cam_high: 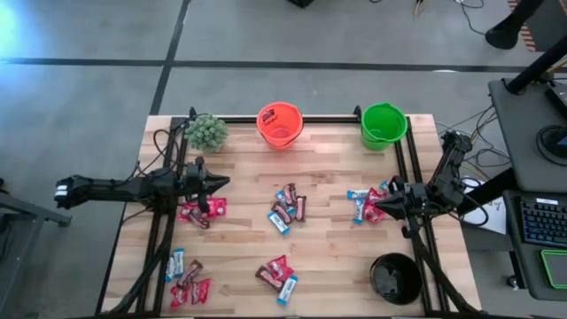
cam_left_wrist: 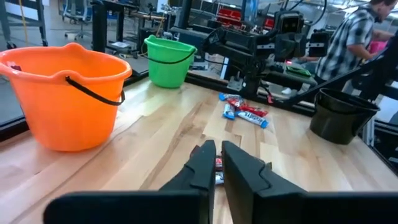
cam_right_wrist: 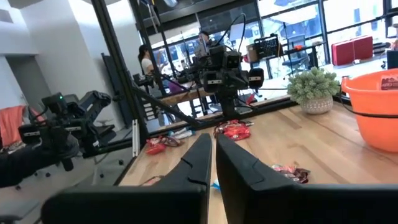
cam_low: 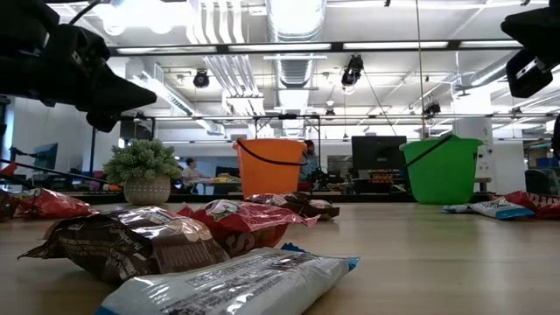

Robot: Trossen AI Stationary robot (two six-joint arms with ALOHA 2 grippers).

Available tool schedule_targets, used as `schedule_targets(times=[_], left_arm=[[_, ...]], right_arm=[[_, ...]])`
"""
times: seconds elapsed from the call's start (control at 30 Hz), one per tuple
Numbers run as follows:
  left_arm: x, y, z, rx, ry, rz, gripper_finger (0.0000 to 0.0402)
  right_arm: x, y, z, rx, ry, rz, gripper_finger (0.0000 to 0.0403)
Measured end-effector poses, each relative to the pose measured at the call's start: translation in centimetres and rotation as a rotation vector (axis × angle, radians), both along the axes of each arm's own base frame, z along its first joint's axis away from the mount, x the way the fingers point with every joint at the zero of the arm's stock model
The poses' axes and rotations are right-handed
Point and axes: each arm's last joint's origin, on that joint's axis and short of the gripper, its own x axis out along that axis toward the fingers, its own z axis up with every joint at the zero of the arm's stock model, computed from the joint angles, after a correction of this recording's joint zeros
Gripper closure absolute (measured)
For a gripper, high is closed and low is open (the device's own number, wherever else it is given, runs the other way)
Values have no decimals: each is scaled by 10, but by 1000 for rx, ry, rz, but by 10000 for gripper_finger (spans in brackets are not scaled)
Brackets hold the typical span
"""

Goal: Organize candy in baskets
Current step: Put the brown chocolate bar into the black bucket

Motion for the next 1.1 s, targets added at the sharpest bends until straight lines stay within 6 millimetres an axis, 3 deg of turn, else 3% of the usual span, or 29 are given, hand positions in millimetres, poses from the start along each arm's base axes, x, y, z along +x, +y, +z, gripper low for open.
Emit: schedule_targets(times=[0.2, 0.37, 0.47, 0.9, 1.1], left_arm=[[0, 0, -1, -50, -5, 17, 400], [1, 1, -2, -35, 14, 54, 385], [2, 2, -3, -24, 23, 57, 369], [4, 2, 2, 35, -17, 51, 256], [5, 2, 2, 37, -8, 50, 234]], right_arm=[[0, 0, 0, -50, -2, -6, 390], [0, -2, 1, -105, 1, -62, 390], [0, -5, 0, -48, 22, -150, 390], [0, -4, -1, -52, 22, -136, 390], [1, -6, 0, -102, 29, -193, 390]])
